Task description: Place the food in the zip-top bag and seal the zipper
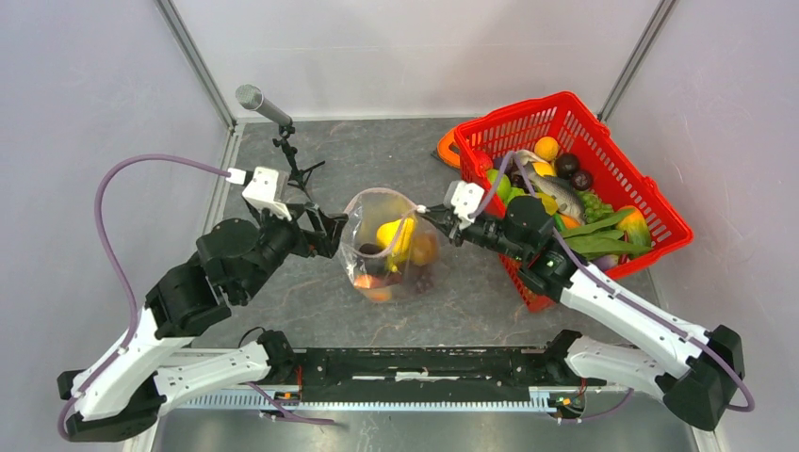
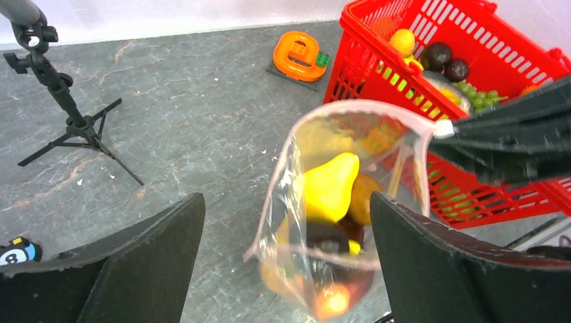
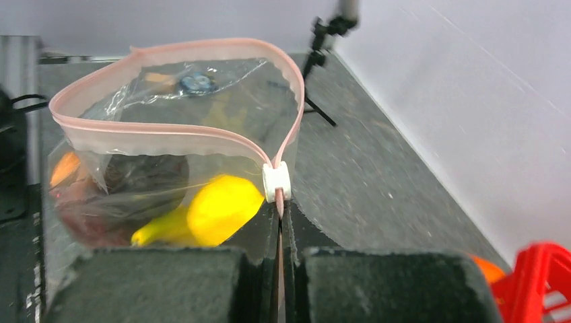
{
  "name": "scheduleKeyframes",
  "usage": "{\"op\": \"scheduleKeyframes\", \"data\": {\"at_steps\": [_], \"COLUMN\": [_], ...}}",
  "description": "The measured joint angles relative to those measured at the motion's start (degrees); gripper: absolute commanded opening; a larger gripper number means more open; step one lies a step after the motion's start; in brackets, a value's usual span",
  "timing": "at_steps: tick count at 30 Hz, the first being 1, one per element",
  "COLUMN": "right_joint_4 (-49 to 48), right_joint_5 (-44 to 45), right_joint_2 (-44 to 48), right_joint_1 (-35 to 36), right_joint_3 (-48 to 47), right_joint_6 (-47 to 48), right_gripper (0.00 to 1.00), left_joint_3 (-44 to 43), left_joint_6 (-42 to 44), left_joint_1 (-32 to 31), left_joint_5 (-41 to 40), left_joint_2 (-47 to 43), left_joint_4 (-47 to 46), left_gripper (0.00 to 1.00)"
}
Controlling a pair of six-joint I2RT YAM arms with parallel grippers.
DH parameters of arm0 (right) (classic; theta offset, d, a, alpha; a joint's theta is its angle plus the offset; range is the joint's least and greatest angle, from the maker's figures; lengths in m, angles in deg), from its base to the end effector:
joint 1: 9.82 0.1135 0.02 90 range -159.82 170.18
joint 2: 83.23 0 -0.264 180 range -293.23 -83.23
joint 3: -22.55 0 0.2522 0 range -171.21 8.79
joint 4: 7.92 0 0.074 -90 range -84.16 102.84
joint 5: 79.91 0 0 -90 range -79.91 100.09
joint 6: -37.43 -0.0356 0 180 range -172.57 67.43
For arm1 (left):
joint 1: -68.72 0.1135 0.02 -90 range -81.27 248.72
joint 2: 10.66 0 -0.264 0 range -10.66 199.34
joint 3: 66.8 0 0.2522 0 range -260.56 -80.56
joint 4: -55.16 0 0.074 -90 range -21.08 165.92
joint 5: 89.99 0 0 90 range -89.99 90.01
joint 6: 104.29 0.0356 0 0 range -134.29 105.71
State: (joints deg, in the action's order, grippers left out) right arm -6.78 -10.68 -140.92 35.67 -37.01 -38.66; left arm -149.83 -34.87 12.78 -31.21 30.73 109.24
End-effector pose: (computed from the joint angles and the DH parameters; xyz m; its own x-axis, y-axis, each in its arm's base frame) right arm 0.1580 0.1787 0.3462 0.2287 -0.0880 -0.9695 -0.8864 0.3930 -0.2448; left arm 0.0782 -0.0828 0.4331 -0.2623 -0.1487 -0.9535 0.3555 0.9037 -0.2387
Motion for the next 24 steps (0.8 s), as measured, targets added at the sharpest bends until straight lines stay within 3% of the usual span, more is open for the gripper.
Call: {"op": "scheduleKeyframes", "data": {"at_steps": [6, 13, 17, 21, 24], "right_joint_4": [3.69, 4.11, 4.09, 4.07, 3.85], "right_joint_5": [9.64, 12.09, 12.07, 12.04, 11.87], "right_joint_2": [-4.87, -4.83, -2.67, -0.7, 0.07], "right_joint_1": [-3.06, -5.62, -6.05, -6.38, -6.62], "right_joint_3": [-3.19, -3.06, -1.44, 0.13, 1.07], "right_joint_6": [-4.02, -6.03, -6.14, -6.12, -6.12], "right_gripper": [0.0, 0.0, 0.0, 0.0, 0.0], "left_joint_3": [2.1, 9.7, 12.57, 15.76, 18.36], "left_joint_6": [2.16, 2.19, 2.16, 1.79, 1.11], "left_joint_1": [0.0, 1.92, 9.66, 21.68, 26.8], "left_joint_5": [2.93, 7.3, 13.77, 25.14, 34.03], "left_joint_2": [0.02, 3.13, 3.21, 1.84, 1.86], "left_joint_4": [1.11, -0.55, -2.73, -8.79, -14.45], "left_gripper": [1.0, 1.0, 1.0, 1.0, 1.0]}}
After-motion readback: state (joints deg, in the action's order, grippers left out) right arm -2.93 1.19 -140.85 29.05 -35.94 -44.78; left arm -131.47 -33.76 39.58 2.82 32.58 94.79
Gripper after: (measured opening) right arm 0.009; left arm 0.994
